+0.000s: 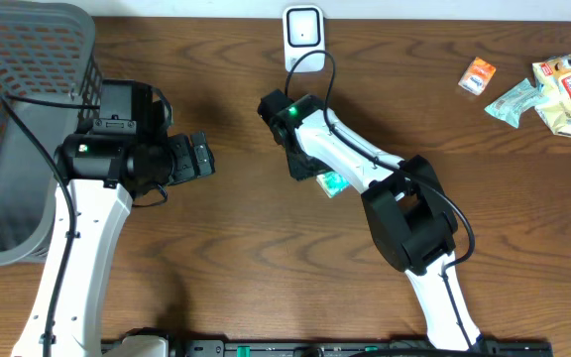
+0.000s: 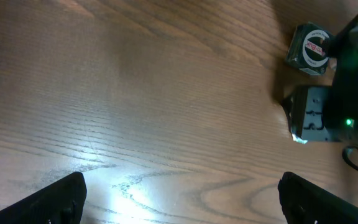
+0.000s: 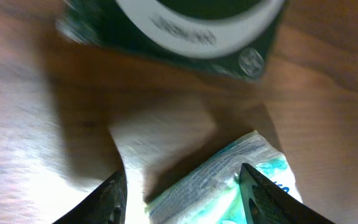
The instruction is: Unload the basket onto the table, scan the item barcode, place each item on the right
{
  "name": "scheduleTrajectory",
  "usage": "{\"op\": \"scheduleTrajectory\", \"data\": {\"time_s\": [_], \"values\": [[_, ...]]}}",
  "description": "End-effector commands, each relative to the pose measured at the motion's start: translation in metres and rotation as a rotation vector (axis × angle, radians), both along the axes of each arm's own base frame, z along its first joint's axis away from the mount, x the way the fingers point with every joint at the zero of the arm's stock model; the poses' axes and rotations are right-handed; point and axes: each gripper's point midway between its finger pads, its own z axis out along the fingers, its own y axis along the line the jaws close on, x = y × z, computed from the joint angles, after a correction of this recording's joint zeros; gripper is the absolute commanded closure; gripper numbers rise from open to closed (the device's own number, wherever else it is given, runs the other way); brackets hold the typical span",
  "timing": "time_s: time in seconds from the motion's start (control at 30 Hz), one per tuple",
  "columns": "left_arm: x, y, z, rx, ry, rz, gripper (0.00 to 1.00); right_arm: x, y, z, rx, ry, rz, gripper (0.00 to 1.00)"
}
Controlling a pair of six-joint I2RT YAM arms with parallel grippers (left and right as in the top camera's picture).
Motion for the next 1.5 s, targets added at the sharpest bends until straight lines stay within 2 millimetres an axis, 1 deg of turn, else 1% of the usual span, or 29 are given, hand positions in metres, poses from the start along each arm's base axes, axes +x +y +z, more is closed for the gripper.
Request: {"op": "scheduleTrajectory", "data": {"time_s": [0.0,0.13,0.23,0.33,0.47,0.6,0.63,0.77,0.8,0.9,1.03,1.23,1.37,1.47], "values": [[0.001,0.003,0.001,0.009,-0.004,-0.001,0.02,0.008,-0.004,0.004,-0.037,-0.022,-0.017,0.46],[0.001,0.003,0.001,0.009,-0.004,-0.001,0.02,0.008,-0.009,0.02,-0.067,-0.016,-0.012,0.43],[0.001,0.003,0.001,0.009,-0.004,-0.001,0.02,0.004,-0.012,0.026,-0.084,0.007,-0.011,0.41],[0.001,0.003,0.001,0.009,-0.004,-0.001,0.02,0.0,-0.017,0.027,-0.105,0.021,-0.01,0.4],[0.001,0.003,0.001,0.009,-0.004,-0.001,0.02,0.002,-0.022,0.026,-0.119,0.017,-0.018,0.4],[0.001,0.003,0.001,0.009,-0.004,-0.001,0.02,0.006,-0.026,0.02,-0.111,0.008,-0.033,0.4],[0.001,0.003,0.001,0.009,-0.004,-0.001,0.02,0.009,-0.028,0.017,-0.106,0.0,-0.045,0.41],[0.001,0.003,0.001,0.009,-0.004,-0.001,0.02,0.012,-0.041,0.007,-0.102,-0.007,-0.108,0.57],[0.001,0.003,0.001,0.009,-0.004,-0.001,0.03,0.011,-0.045,0.006,-0.107,0.0,-0.114,0.58],[0.001,0.003,0.001,0.009,-0.004,-0.001,0.02,0.005,-0.05,0.001,-0.103,0.036,-0.124,0.59],[0.001,0.003,0.001,0.009,-0.004,-0.001,0.02,-0.005,-0.045,-0.002,-0.068,0.105,-0.095,0.59],[0.001,0.003,0.001,0.009,-0.004,-0.001,0.02,-0.021,-0.054,0.002,-0.112,0.176,-0.081,0.57],[0.001,0.003,0.001,0.009,-0.004,-0.001,0.02,-0.029,-0.058,0.005,-0.132,0.207,-0.08,0.54],[0.001,0.003,0.001,0.009,-0.004,-0.001,0.02,-0.038,-0.061,0.008,-0.145,0.266,-0.038,0.52]]}}
